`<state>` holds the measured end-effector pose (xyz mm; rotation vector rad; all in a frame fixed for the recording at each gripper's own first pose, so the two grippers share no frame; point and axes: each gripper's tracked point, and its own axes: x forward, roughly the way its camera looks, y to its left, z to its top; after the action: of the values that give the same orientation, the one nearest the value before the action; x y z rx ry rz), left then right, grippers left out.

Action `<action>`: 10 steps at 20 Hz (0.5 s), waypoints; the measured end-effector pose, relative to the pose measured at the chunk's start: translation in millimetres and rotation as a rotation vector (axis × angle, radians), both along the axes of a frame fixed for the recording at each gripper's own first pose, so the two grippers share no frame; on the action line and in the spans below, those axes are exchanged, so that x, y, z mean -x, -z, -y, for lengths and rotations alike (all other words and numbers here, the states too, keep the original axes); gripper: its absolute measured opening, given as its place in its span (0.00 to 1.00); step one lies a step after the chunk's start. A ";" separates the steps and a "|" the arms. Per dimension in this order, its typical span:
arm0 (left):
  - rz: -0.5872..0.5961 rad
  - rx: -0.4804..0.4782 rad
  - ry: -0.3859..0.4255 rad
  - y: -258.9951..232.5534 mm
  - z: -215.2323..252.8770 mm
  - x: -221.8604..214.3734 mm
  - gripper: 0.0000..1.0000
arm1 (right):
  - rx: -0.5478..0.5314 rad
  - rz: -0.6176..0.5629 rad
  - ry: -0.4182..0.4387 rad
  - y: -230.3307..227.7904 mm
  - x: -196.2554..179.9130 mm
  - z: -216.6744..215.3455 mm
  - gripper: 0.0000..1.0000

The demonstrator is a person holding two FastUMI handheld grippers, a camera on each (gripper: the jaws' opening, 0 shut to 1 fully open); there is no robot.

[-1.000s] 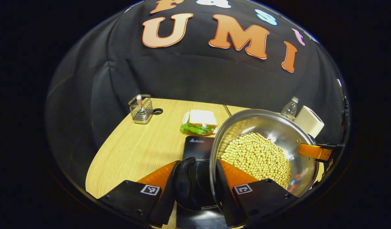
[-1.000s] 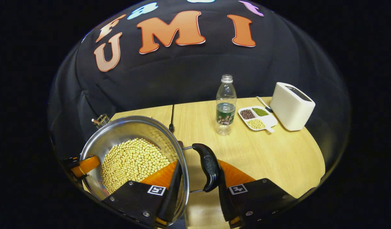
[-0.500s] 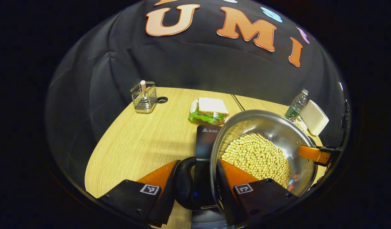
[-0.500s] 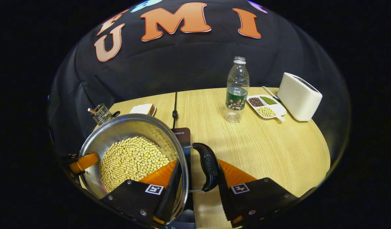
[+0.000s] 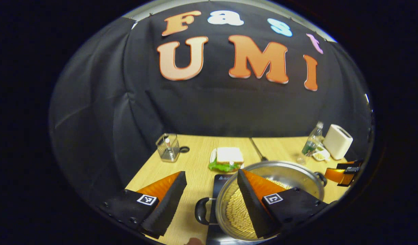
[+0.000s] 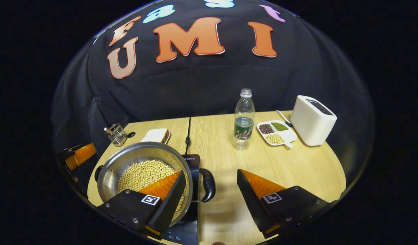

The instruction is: First push the handle of the pot to place it horizontally, then grasp the pot with both hands and set it on the induction cooktop.

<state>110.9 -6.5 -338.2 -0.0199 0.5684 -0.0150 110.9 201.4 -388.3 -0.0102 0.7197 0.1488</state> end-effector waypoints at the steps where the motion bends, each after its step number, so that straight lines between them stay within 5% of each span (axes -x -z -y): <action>1: 0.042 0.001 -0.002 -25.1 0.4 -0.8 0.98 | 0.003 0.039 0.002 -21.1 -1.0 11.4 0.94; 5: 0.282 -0.030 -0.008 -158.2 -3.5 0.0 0.98 | 0.039 0.244 0.012 -124.4 -2.4 66.6 0.93; 10: 0.469 -0.017 0.002 -266.9 13.1 30.7 0.99 | 0.042 0.450 0.025 -239.3 18.3 119.0 0.93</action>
<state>80.2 -19.6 -71.3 0.0015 0.0998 -0.0160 92.6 82.4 -149.0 -0.0728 0.2734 0.1020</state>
